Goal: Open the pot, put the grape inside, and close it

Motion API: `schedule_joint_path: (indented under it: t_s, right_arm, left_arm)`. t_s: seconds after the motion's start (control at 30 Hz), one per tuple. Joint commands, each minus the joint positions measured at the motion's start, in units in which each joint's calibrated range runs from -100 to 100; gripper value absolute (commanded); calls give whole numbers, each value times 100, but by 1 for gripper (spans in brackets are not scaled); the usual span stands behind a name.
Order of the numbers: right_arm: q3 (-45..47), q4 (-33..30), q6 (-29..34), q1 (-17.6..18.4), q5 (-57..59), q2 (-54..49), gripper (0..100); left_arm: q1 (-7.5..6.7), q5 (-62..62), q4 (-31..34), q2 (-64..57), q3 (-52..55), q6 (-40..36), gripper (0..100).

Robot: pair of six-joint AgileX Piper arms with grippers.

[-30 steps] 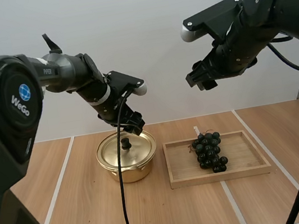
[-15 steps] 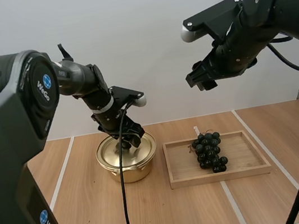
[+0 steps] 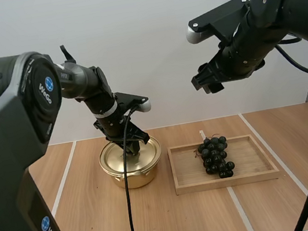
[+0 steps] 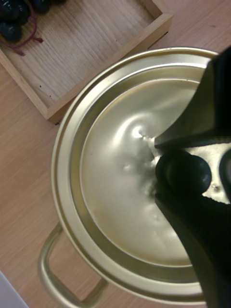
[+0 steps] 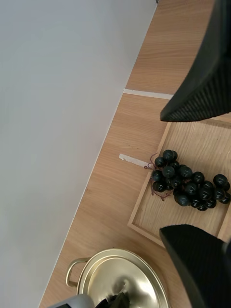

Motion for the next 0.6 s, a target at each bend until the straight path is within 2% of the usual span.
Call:
schedule_joint_path:
  t_s: [0.0, 0.03, 0.23, 0.57]
  right_arm:
    - [-11, -43, 27, 3, 11, -20, 100]
    - [-11, -43, 27, 3, 11, -20, 100]
    - [-11, -43, 65, 3, 30, -20, 100]
    - [-11, -53, 204, 3, 284, 444, 100]
  left_arm:
    - [-18, 113, 43, -14, -29, -79, 3]
    - [-18, 113, 51, -14, -29, -99, 0]
    - [-18, 95, 106, -277, -96, -155, 0]
    - [-18, 190, 191, -1681, -708, -270, 0]
